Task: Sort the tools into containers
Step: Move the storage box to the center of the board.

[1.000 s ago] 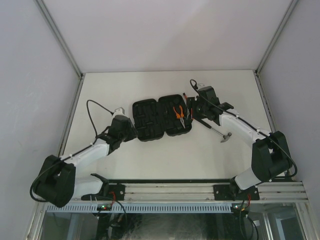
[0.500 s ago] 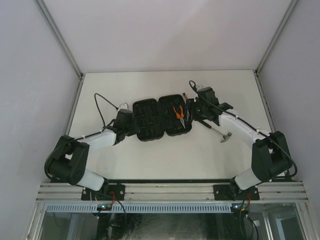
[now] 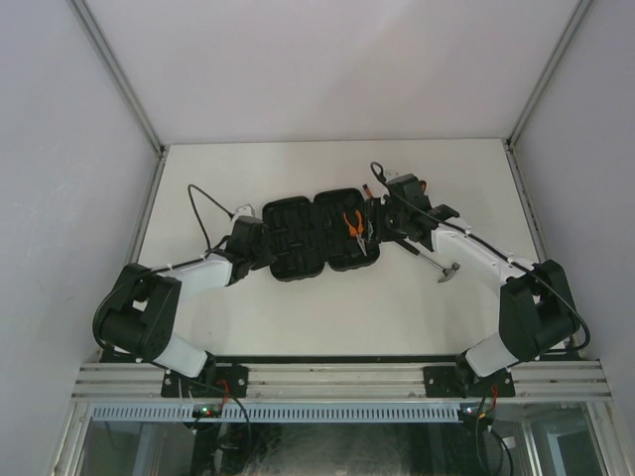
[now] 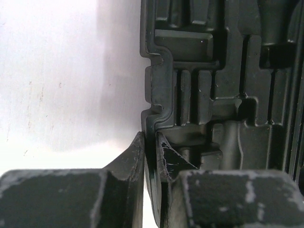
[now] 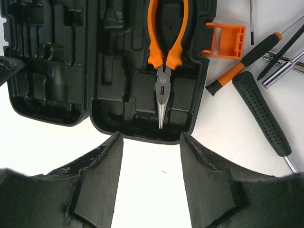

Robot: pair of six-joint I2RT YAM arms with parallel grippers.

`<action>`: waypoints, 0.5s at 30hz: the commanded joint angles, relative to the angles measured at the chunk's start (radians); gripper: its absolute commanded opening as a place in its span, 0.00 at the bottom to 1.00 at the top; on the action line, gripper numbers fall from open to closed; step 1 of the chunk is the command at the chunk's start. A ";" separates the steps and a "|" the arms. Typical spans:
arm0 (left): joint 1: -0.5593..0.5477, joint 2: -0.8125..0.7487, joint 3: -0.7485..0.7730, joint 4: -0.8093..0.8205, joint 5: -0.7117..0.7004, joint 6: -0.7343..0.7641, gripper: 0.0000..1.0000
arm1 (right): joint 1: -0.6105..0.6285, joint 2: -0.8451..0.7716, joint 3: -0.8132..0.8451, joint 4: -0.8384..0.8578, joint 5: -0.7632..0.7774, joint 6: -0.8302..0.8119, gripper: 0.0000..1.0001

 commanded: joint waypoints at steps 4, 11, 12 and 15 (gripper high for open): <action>-0.004 -0.088 -0.054 -0.069 -0.032 0.011 0.09 | 0.040 -0.018 0.003 0.003 0.044 -0.015 0.50; -0.095 -0.200 -0.148 -0.127 -0.063 -0.065 0.02 | 0.069 -0.028 -0.023 0.001 0.088 0.000 0.50; -0.129 -0.211 -0.156 -0.140 -0.078 -0.085 0.02 | 0.072 -0.032 -0.030 0.004 0.090 0.006 0.50; -0.200 -0.249 -0.192 -0.166 -0.116 -0.167 0.01 | 0.083 -0.029 -0.039 -0.001 0.089 0.013 0.50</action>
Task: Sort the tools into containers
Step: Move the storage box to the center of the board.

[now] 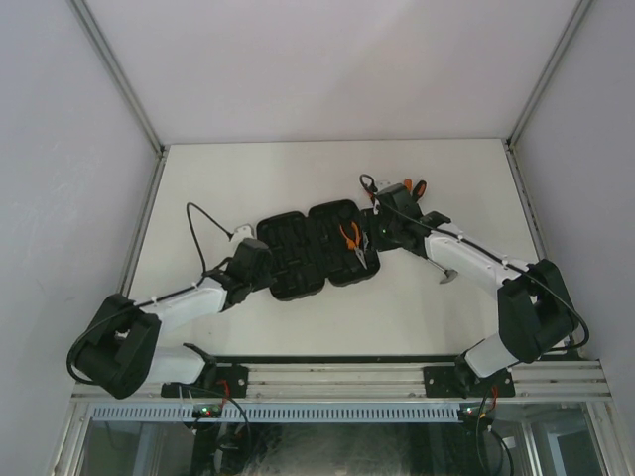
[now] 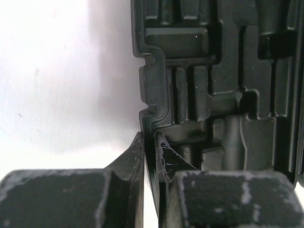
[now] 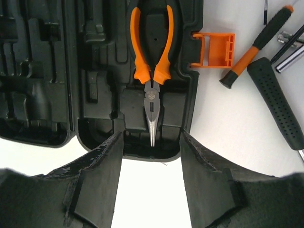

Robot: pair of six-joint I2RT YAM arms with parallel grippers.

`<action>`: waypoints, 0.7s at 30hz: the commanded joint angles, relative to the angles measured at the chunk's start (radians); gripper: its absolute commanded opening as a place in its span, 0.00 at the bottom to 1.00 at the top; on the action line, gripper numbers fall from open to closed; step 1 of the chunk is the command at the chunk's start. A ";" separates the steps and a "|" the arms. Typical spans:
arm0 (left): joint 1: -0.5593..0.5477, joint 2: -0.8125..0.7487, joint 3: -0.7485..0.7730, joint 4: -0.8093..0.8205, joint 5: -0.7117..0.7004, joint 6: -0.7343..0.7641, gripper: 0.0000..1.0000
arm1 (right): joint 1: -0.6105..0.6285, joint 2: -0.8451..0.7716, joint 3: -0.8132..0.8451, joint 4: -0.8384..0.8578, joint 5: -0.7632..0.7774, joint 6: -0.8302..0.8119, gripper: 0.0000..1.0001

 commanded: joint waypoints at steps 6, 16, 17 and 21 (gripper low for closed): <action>-0.127 -0.109 -0.114 -0.072 -0.036 -0.172 0.03 | 0.039 -0.001 -0.011 -0.001 0.028 -0.002 0.51; -0.128 -0.110 -0.075 -0.099 -0.045 -0.138 0.04 | 0.039 0.159 0.093 -0.062 0.040 0.002 0.43; -0.128 -0.113 -0.075 -0.100 -0.046 -0.139 0.04 | 0.041 0.171 0.099 -0.064 0.043 0.003 0.43; -0.129 -0.121 -0.079 -0.102 -0.049 -0.142 0.04 | 0.042 0.209 0.118 -0.066 0.053 0.006 0.43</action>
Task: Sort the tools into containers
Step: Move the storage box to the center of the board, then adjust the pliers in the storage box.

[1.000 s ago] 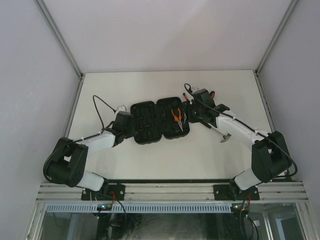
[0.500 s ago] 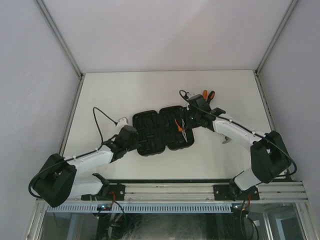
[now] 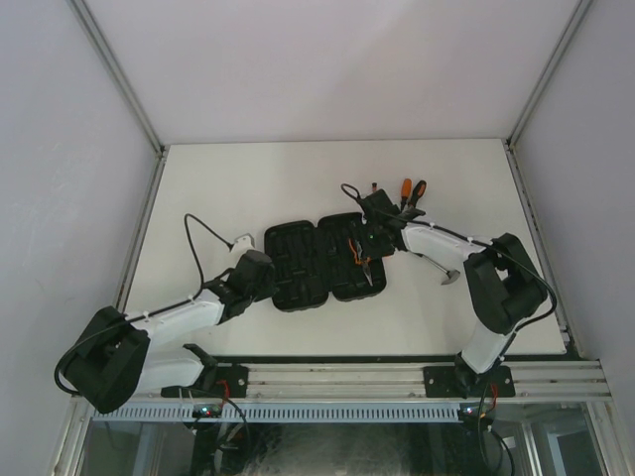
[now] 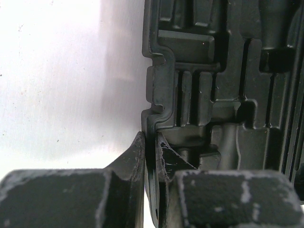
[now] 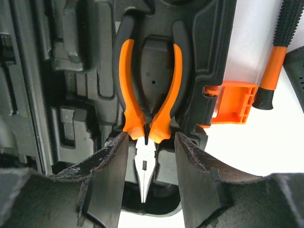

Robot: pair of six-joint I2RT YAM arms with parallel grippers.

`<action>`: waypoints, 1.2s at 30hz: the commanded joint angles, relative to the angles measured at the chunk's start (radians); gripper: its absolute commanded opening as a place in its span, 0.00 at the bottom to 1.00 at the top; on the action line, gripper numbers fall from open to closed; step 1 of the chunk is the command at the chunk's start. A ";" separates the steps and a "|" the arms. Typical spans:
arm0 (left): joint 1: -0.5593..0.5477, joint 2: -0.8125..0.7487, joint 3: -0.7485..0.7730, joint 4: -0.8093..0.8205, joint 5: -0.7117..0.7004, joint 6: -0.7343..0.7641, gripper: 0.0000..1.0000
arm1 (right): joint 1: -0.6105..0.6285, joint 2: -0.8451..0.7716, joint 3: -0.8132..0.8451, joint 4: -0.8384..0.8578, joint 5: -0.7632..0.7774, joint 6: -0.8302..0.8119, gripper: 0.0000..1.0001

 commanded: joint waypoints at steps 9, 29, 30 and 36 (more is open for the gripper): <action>-0.011 -0.001 0.003 -0.063 0.003 -0.001 0.04 | 0.009 0.083 0.111 -0.012 0.065 -0.007 0.43; -0.012 -0.008 0.000 -0.061 0.013 -0.005 0.04 | 0.033 0.137 0.146 -0.074 0.164 0.110 0.27; -0.012 -0.008 0.000 -0.062 0.013 -0.005 0.04 | 0.035 0.135 0.146 -0.066 0.153 0.108 0.27; -0.011 -0.018 0.006 -0.087 0.002 -0.006 0.08 | 0.035 0.117 0.149 -0.063 0.115 0.066 0.31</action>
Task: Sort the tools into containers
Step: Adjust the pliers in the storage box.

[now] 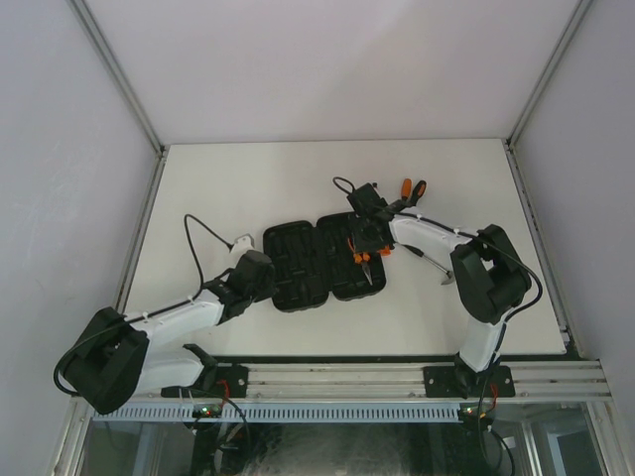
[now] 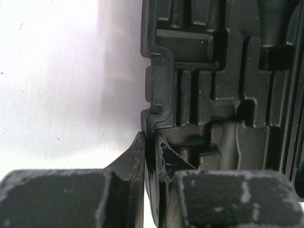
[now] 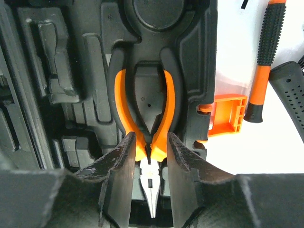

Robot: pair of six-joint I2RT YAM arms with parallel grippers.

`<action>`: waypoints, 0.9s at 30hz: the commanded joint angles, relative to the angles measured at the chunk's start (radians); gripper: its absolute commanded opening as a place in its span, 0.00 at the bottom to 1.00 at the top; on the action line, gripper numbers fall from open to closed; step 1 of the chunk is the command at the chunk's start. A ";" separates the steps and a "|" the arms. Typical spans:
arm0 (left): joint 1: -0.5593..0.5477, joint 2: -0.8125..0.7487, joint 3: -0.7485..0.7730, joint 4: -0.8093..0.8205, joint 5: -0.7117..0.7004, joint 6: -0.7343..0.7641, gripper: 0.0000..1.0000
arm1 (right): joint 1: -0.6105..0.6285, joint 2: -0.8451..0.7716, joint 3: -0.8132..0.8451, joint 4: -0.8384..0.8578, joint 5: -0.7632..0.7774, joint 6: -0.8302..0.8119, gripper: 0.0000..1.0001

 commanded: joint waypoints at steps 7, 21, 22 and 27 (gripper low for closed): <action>-0.008 -0.061 0.033 -0.145 -0.043 -0.007 0.24 | -0.009 -0.063 0.013 0.013 -0.046 -0.050 0.35; -0.010 -0.134 0.101 -0.287 -0.123 0.014 0.40 | -0.032 -0.036 0.013 -0.006 -0.124 -0.118 0.32; -0.011 -0.138 0.102 -0.287 -0.123 0.016 0.40 | -0.031 -0.035 0.013 -0.005 -0.130 -0.118 0.32; -0.011 -0.108 0.104 -0.256 -0.101 0.025 0.41 | -0.014 -0.040 0.011 -0.016 -0.130 -0.117 0.32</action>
